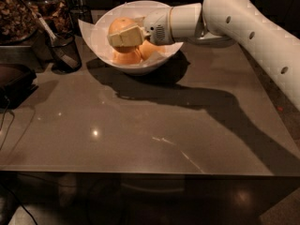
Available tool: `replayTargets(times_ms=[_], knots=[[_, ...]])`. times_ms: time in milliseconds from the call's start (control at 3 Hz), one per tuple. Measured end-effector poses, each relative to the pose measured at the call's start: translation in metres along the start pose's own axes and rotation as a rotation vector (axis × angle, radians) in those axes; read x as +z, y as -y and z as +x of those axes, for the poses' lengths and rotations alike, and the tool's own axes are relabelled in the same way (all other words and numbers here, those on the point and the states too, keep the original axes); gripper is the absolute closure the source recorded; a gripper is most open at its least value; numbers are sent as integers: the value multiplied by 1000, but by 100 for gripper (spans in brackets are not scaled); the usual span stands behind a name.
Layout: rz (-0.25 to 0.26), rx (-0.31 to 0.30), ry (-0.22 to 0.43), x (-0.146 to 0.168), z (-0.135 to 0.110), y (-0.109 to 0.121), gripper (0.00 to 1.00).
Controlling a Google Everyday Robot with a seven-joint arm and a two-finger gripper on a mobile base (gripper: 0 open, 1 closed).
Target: Pick orange from white bowl
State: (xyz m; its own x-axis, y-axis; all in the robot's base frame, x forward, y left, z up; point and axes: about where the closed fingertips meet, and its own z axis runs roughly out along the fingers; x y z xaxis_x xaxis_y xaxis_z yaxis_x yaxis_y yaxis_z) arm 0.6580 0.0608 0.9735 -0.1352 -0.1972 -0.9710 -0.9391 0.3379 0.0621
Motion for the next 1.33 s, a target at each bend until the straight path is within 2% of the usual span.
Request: replayTargets(times_ms=[333, 1333], knots=[[0, 0, 0, 0, 0, 0, 100], [67, 101, 71, -44, 22, -64, 100]])
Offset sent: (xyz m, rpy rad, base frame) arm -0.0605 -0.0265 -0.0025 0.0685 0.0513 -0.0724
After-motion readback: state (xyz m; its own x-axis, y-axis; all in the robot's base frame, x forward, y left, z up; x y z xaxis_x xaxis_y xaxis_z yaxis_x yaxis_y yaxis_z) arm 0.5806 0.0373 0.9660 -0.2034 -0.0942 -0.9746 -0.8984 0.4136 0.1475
